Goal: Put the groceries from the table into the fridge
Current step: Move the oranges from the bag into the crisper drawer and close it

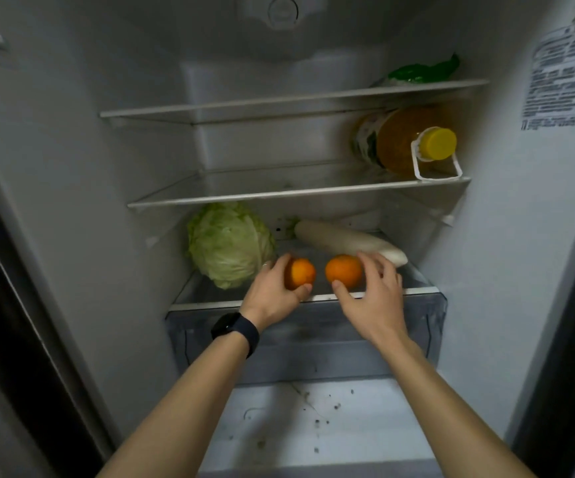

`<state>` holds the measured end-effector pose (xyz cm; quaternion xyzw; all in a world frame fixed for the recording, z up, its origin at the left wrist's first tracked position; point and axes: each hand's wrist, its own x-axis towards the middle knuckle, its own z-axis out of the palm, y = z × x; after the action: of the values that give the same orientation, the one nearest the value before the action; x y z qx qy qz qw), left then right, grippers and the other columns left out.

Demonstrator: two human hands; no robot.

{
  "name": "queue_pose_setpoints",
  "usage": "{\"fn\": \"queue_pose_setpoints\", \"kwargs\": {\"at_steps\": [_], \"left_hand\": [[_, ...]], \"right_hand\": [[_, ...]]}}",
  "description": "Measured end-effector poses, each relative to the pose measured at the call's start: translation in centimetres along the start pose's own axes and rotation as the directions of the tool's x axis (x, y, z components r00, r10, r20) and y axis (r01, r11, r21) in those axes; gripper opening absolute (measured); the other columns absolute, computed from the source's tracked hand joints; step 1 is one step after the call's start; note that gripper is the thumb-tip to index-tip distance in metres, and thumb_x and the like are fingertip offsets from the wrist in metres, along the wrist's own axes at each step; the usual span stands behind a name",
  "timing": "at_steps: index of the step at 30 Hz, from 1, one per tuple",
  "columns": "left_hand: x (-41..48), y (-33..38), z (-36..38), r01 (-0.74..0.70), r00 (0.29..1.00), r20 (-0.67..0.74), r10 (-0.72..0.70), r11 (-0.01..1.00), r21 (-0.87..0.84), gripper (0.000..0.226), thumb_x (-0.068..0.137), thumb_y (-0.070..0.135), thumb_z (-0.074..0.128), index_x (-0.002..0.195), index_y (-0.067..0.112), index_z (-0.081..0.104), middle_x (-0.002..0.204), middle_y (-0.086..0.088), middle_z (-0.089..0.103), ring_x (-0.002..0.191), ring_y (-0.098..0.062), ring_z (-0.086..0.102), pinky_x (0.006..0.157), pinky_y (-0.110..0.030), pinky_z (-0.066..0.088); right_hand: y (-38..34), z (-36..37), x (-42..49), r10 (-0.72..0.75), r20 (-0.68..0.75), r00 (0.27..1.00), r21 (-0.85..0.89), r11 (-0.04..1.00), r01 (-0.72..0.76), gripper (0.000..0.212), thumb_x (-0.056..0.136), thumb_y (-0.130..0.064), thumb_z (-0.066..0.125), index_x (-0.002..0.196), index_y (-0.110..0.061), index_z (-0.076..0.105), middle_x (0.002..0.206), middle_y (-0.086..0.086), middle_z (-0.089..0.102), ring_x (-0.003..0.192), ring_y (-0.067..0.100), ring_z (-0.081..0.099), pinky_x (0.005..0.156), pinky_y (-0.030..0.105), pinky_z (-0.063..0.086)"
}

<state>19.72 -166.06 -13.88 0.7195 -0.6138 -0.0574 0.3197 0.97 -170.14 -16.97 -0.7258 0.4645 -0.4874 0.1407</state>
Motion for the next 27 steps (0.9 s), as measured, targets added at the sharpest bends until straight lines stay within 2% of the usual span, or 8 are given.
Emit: {"fn": "queue_pose_setpoints", "kwargs": {"at_steps": [2,4,8,12,16,20,24,27], "left_hand": [[-1.5,-0.7,-0.3,-0.024,0.997,-0.075,0.024,1.0,0.005,0.069,0.091,0.046,0.063,0.151,0.024,0.034,0.148,-0.009,0.044,0.131,-0.028,0.045,0.102,-0.036,0.041],[-3.5,-1.9,-0.6,-0.043,0.989,-0.14,0.056,0.995,0.095,0.059,0.097,0.045,0.054,0.149,0.022,0.04,0.146,-0.007,0.047,0.132,-0.025,0.044,0.103,-0.036,0.042],[-6.2,-5.3,-1.3,-0.085,0.975,-0.163,0.15,0.934,0.346,0.051,0.101,0.051,0.038,0.139,0.022,0.055,0.141,-0.001,0.057,0.127,-0.022,0.05,0.106,-0.04,0.04],[-7.0,-6.6,-1.4,-0.103,0.988,-0.073,0.138,0.927,0.36,0.055,0.103,0.052,0.022,0.146,0.029,0.047,0.151,0.006,0.046,0.141,-0.017,0.036,0.118,-0.049,0.02],[-7.2,-6.4,-1.0,-0.06,0.991,-0.088,0.097,0.932,0.357,0.061,0.099,0.053,0.016,0.146,0.029,0.046,0.153,0.006,0.044,0.145,-0.015,0.032,0.12,-0.049,0.016],[-7.3,-6.5,-0.9,-0.032,0.992,-0.102,0.072,0.936,0.352,0.054,0.103,0.047,0.018,0.148,0.03,0.044,0.154,0.007,0.042,0.146,-0.014,0.03,0.121,-0.049,0.013],[-8.0,-6.0,-0.8,-0.007,0.993,-0.105,0.052,0.921,0.388,0.048,0.106,0.041,0.021,0.15,0.032,0.04,0.157,0.005,0.038,0.147,-0.016,0.026,0.121,-0.049,0.01],[-10.2,-5.8,-0.5,-0.02,0.973,-0.202,0.114,0.908,0.419,0.049,0.105,0.041,0.021,0.144,0.03,0.048,0.148,-0.002,0.05,0.14,-0.021,0.038,0.118,-0.049,0.018]], "right_hand": [[0.1,-0.1,-2.8,0.047,-0.193,0.98,0.227,0.974,-0.002,0.046,0.085,-0.024,0.076,0.128,-0.023,0.058,0.13,0.0,0.052,0.118,0.018,0.05,0.096,0.033,0.044],[0.2,0.1,-5.8,0.213,-0.234,0.949,0.433,0.896,-0.094,0.035,0.087,-0.015,0.074,0.116,-0.025,0.058,0.117,-0.004,0.059,0.107,0.013,0.058,0.09,0.03,0.05],[0.6,2.2,-9.2,0.553,0.177,0.814,0.745,0.465,-0.478,0.022,0.095,-0.013,0.066,0.11,-0.024,0.055,0.117,0.006,0.065,0.104,0.016,0.065,0.085,0.03,0.052],[-0.7,3.8,-7.9,0.557,0.404,0.726,0.803,0.164,-0.573,0.024,0.1,-0.026,0.06,0.12,-0.014,0.055,0.118,0.007,0.065,0.104,0.02,0.067,0.084,0.032,0.053],[-2.1,4.2,-5.9,0.539,0.385,0.749,0.84,0.131,-0.526,0.033,0.1,-0.034,0.057,0.121,-0.01,0.053,0.111,0.01,0.07,0.101,0.022,0.071,0.086,0.033,0.055],[-2.2,4.0,-5.9,0.49,0.417,0.766,0.846,0.098,-0.524,0.016,0.102,-0.028,0.053,0.111,-0.014,0.053,0.105,0.011,0.071,0.098,0.026,0.072,0.086,0.034,0.057],[-2.2,3.3,-6.5,0.459,0.422,0.782,0.843,0.119,-0.525,0.023,0.102,-0.027,0.053,0.115,-0.008,0.051,0.104,0.012,0.072,0.094,0.024,0.074,0.08,0.03,0.058],[-2.3,2.5,-7.7,0.445,0.397,0.803,0.855,0.138,-0.499,0.026,0.102,-0.028,0.053,0.116,-0.006,0.051,0.101,0.012,0.073,0.09,0.023,0.075,0.072,0.026,0.059]]}}
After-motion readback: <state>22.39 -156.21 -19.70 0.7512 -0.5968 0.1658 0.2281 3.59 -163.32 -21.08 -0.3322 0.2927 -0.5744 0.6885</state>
